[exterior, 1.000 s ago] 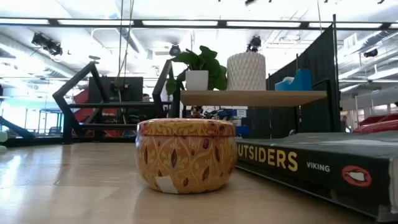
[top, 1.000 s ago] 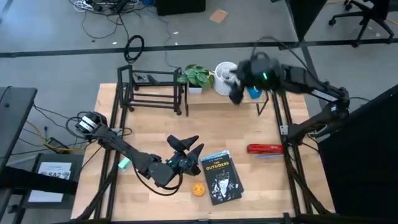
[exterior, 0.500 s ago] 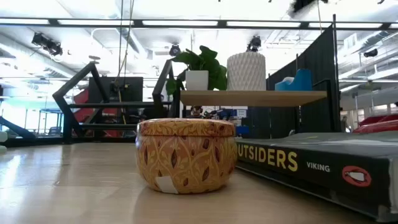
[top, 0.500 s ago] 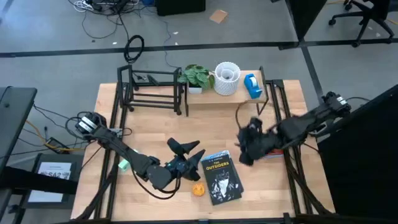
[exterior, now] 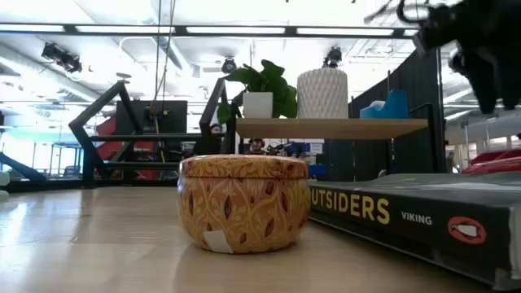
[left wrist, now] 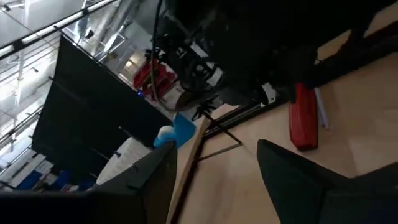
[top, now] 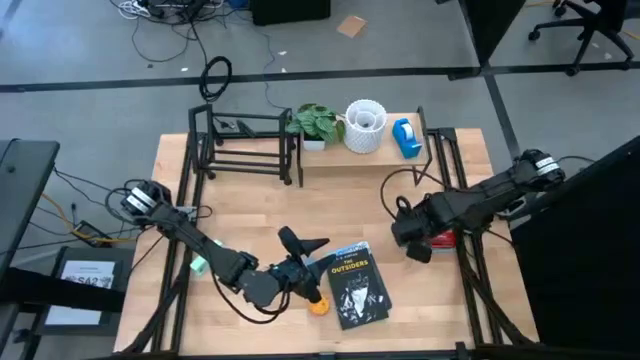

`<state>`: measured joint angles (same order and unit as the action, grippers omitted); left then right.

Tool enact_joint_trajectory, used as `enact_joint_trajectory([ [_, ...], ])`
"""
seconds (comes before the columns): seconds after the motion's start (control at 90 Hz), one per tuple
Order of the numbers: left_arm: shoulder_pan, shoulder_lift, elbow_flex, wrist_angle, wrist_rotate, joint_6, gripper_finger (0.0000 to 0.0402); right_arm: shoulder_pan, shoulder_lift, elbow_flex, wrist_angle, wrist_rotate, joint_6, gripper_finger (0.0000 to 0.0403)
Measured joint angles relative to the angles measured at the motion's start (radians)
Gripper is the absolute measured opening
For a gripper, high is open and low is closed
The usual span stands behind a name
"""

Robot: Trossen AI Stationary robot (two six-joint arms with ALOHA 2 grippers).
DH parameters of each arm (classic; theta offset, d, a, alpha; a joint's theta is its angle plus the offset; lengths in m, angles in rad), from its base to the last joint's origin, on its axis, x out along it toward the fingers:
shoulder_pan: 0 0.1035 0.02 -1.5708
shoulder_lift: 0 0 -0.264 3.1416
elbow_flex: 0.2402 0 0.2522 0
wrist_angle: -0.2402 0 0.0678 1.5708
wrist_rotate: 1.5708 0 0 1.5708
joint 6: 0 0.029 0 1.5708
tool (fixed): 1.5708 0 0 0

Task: Stock shelves
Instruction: Put the red stapler under the shelf

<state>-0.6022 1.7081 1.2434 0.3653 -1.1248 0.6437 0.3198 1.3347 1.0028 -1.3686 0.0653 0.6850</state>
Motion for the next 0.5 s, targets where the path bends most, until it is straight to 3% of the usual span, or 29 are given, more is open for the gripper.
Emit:
enact_joint_trajectory([
  [0.267,-0.002,0.0,0.0,-0.048,0.001,-0.05,0.0203,-0.01,0.002,-0.162,0.074,-0.039,-0.033,0.0304],
  [0.5,-0.002,0.0,0.0,-0.054,0.001,-0.073,0.0203,-0.01,0.003,-0.28,0.15,-0.062,0.002,0.0264],
])
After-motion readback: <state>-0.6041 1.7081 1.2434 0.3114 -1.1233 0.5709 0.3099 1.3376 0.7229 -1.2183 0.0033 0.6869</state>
